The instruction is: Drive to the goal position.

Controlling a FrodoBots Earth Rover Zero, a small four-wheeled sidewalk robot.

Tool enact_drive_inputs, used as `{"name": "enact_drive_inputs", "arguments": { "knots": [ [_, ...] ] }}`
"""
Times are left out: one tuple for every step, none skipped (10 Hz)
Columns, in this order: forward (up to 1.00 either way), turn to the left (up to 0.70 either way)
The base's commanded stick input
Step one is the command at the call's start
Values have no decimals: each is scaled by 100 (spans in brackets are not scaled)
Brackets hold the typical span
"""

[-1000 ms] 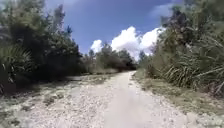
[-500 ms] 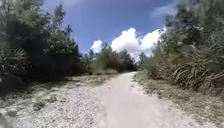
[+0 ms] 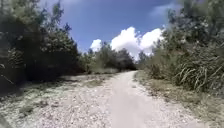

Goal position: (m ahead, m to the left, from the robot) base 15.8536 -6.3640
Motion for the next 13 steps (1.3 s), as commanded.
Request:
{"name": "enact_drive_inputs", "arguments": {
  "knots": [
    [50,0],
    [50,0],
    [50,0],
    [50,0],
    [50,0],
    [48,0],
    [48,0],
    [49,0],
    [48,0],
    [49,0],
    [49,0],
    [49,0],
    [49,0]
  ]
}}
